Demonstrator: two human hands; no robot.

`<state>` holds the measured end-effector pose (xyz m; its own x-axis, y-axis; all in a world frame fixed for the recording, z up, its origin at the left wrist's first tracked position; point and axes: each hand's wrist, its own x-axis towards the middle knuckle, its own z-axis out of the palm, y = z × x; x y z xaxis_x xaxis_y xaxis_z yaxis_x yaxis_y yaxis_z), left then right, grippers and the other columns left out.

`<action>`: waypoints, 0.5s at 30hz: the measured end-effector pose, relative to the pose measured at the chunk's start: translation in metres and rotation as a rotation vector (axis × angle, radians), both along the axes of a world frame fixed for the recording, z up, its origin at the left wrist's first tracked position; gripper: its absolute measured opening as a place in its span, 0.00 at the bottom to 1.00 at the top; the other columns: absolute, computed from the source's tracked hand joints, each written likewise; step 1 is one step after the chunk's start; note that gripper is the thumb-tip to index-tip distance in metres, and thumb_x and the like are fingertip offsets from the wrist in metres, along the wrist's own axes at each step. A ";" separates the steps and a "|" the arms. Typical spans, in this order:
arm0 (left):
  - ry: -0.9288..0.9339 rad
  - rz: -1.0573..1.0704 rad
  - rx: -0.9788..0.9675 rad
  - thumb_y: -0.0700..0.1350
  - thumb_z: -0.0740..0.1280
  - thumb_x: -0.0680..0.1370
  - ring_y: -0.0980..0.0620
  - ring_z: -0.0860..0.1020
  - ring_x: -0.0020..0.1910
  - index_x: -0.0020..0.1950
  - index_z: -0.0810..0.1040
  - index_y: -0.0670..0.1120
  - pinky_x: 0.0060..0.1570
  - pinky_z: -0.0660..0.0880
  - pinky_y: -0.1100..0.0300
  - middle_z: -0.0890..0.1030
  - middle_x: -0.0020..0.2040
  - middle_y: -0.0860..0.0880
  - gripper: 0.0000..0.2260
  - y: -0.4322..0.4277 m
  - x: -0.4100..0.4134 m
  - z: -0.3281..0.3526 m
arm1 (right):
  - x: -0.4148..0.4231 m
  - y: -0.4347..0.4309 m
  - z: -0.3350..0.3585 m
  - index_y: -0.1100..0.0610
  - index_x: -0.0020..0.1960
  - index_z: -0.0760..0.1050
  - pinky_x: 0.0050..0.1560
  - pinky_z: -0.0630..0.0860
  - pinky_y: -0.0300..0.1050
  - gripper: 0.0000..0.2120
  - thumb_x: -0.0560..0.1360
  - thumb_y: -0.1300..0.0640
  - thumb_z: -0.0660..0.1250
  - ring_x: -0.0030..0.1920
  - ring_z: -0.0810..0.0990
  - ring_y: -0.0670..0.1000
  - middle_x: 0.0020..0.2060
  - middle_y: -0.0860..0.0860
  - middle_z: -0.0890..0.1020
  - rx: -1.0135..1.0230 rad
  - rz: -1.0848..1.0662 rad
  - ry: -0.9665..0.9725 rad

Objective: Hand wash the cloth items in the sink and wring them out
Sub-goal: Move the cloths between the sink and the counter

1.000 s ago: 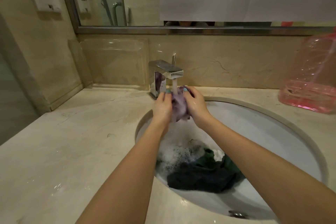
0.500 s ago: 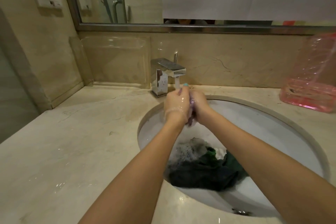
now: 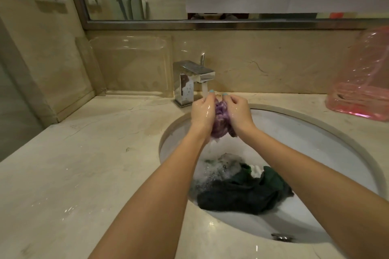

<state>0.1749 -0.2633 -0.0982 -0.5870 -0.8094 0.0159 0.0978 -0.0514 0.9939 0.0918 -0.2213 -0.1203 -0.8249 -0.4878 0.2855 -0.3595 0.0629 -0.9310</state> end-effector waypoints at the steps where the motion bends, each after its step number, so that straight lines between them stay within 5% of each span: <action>1: 0.034 0.008 0.010 0.49 0.58 0.83 0.54 0.78 0.32 0.37 0.73 0.46 0.30 0.74 0.67 0.77 0.33 0.49 0.16 -0.001 -0.002 -0.002 | -0.003 0.002 -0.005 0.58 0.36 0.72 0.40 0.74 0.49 0.19 0.83 0.52 0.56 0.37 0.77 0.52 0.33 0.54 0.77 0.025 -0.014 -0.004; 6: 0.172 0.059 0.078 0.52 0.54 0.84 0.44 0.81 0.52 0.49 0.75 0.50 0.52 0.80 0.50 0.81 0.51 0.45 0.13 -0.022 0.003 -0.010 | 0.003 0.001 -0.012 0.55 0.53 0.77 0.50 0.80 0.51 0.23 0.81 0.39 0.51 0.48 0.83 0.53 0.46 0.53 0.84 0.021 0.193 -0.431; 9: 0.201 0.061 0.211 0.52 0.59 0.83 0.48 0.83 0.45 0.48 0.81 0.46 0.45 0.79 0.55 0.85 0.44 0.47 0.14 -0.027 0.006 -0.009 | 0.008 -0.004 -0.015 0.53 0.64 0.70 0.45 0.79 0.52 0.18 0.81 0.44 0.59 0.52 0.81 0.56 0.55 0.55 0.81 -0.037 0.327 -0.612; 12: 0.120 0.103 0.267 0.50 0.61 0.81 0.46 0.84 0.42 0.45 0.81 0.43 0.44 0.81 0.52 0.85 0.42 0.45 0.15 -0.026 0.007 -0.010 | 0.007 -0.008 -0.010 0.56 0.60 0.71 0.49 0.81 0.55 0.10 0.80 0.56 0.64 0.50 0.82 0.57 0.54 0.58 0.81 -0.221 0.284 -0.615; 15: 0.011 0.159 0.122 0.46 0.63 0.77 0.38 0.82 0.50 0.52 0.78 0.38 0.53 0.80 0.42 0.83 0.50 0.39 0.12 -0.025 0.005 -0.013 | 0.007 -0.007 0.004 0.53 0.47 0.72 0.39 0.78 0.45 0.05 0.81 0.59 0.60 0.41 0.82 0.52 0.43 0.53 0.82 -0.324 0.246 -0.565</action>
